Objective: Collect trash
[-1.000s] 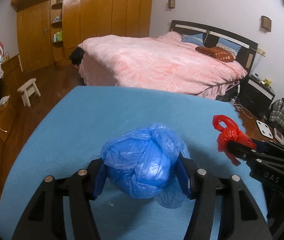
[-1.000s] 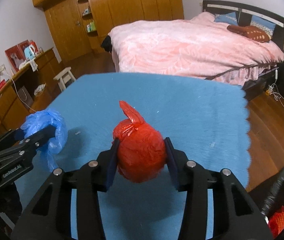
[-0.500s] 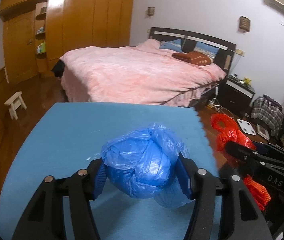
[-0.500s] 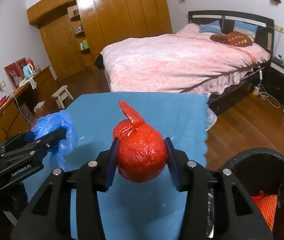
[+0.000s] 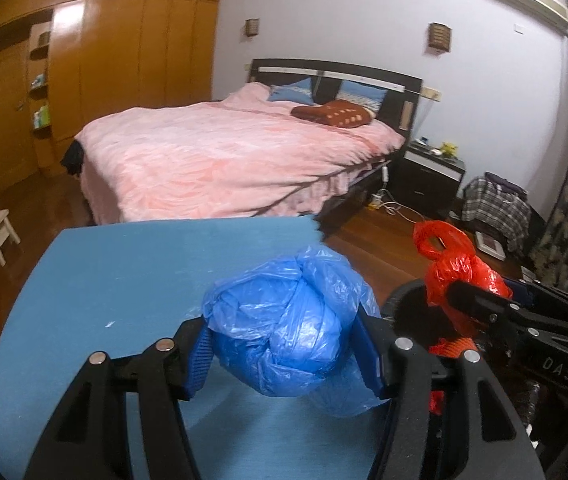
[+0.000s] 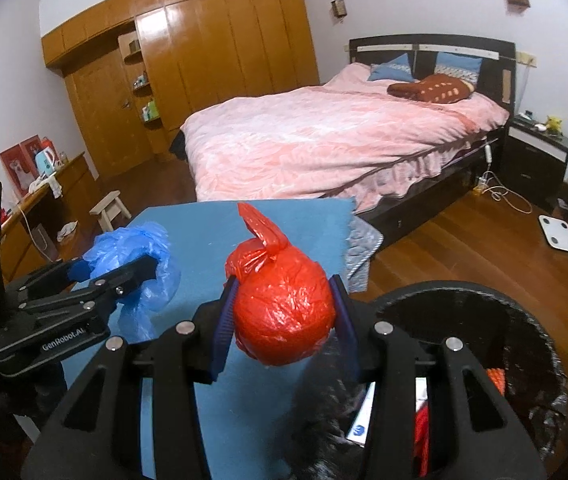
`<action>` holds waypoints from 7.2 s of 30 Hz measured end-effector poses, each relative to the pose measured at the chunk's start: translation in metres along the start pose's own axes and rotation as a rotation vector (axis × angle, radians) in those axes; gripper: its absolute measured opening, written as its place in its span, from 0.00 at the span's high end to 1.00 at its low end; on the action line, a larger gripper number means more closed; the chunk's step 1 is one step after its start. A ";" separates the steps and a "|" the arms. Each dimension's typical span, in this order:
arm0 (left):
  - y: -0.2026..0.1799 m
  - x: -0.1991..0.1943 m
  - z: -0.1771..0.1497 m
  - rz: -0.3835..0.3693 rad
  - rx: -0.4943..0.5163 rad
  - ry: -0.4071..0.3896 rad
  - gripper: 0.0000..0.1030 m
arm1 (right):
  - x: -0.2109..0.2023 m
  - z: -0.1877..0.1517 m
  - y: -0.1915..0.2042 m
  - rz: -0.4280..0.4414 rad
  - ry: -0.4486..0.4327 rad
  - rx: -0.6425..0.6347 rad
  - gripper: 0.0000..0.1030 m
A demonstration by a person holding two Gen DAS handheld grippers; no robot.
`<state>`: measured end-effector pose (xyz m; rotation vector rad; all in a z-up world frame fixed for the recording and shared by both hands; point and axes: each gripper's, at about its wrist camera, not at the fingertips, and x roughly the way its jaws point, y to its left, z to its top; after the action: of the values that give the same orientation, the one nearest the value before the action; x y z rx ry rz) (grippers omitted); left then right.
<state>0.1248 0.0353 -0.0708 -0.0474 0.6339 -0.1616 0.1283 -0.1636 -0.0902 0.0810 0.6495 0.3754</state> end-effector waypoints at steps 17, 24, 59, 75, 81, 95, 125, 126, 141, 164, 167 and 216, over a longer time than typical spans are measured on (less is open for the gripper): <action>-0.090 0.003 0.001 -0.125 0.103 -0.010 0.42 | -0.059 -0.021 -0.063 -0.110 -0.054 0.075 0.58; -0.125 0.008 0.000 -0.175 0.139 -0.014 0.42 | -0.076 -0.032 -0.093 -0.172 -0.055 0.105 0.58; -0.204 0.099 -0.031 -0.304 0.234 0.131 0.36 | -0.042 -0.096 -0.187 -0.318 0.081 0.205 0.46; -0.191 0.093 -0.025 -0.298 0.204 0.125 0.12 | -0.058 -0.099 -0.193 -0.378 0.054 0.218 0.13; -0.174 0.065 -0.014 -0.260 0.187 0.076 0.06 | -0.075 -0.087 -0.177 -0.361 0.015 0.198 0.07; -0.129 -0.008 -0.007 -0.173 0.122 0.019 0.06 | -0.110 -0.046 -0.112 -0.256 -0.037 0.153 0.05; -0.101 -0.103 -0.004 -0.085 0.108 -0.115 0.06 | -0.149 -0.022 -0.038 -0.169 -0.096 0.032 0.05; -0.101 -0.104 -0.004 -0.085 0.107 -0.116 0.06 | -0.150 -0.022 -0.038 -0.169 -0.097 0.032 0.05; -0.101 -0.104 -0.004 -0.085 0.108 -0.114 0.06 | -0.149 -0.021 -0.035 -0.168 -0.097 0.029 0.05; -0.099 -0.107 -0.003 -0.082 0.109 -0.115 0.06 | -0.148 -0.022 -0.034 -0.168 -0.099 0.028 0.05; -0.099 -0.107 -0.003 -0.083 0.108 -0.115 0.06 | -0.148 -0.022 -0.034 -0.168 -0.099 0.029 0.05; -0.096 -0.105 -0.009 -0.082 0.105 -0.096 0.06 | -0.147 -0.023 -0.033 -0.168 -0.093 0.030 0.05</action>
<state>0.0232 -0.0421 -0.0078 0.0201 0.5268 -0.2698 0.0175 -0.2494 -0.0304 0.0718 0.5652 0.1982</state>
